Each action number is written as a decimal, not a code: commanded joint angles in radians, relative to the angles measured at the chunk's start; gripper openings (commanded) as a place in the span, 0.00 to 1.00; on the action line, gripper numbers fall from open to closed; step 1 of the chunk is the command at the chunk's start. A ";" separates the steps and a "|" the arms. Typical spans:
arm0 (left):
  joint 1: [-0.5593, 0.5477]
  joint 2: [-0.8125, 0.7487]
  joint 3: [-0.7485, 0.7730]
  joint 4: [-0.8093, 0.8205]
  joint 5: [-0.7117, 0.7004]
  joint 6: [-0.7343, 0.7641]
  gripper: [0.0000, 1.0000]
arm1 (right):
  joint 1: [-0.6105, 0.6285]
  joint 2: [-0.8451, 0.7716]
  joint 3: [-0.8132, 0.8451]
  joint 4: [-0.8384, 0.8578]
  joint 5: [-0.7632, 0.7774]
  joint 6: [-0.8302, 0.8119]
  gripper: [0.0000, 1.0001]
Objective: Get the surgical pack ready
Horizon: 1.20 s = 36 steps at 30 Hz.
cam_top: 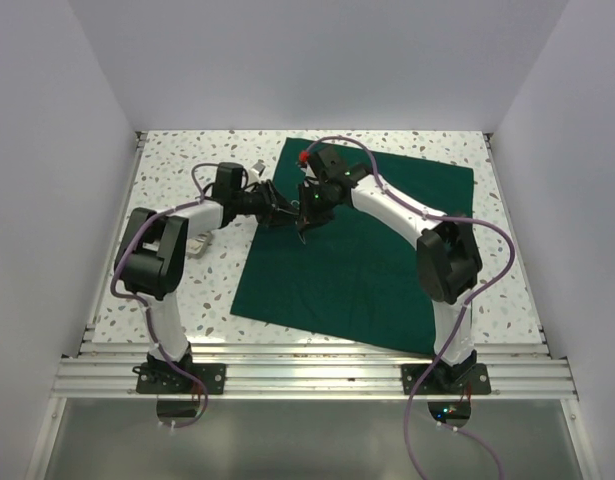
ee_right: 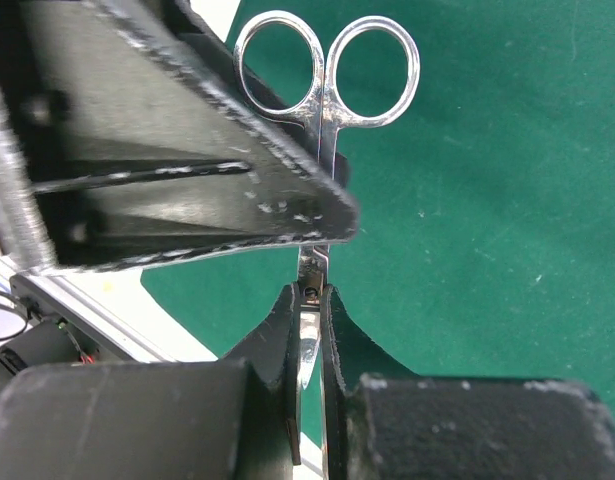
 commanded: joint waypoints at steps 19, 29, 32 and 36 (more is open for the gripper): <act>0.405 -0.249 -0.077 -0.327 -0.128 0.388 0.00 | -0.030 -0.059 0.077 -0.163 0.083 -0.018 0.50; 0.680 -0.401 -0.221 -0.343 -0.356 0.366 0.00 | -0.030 -0.056 0.051 -0.177 0.038 -0.015 0.53; 0.689 -0.369 -0.204 -0.340 -0.396 0.349 0.00 | -0.032 -0.056 0.042 -0.175 0.017 -0.016 0.54; 0.689 -0.295 -0.154 -0.320 -0.420 0.332 0.00 | -0.033 -0.056 0.029 -0.176 0.002 -0.019 0.54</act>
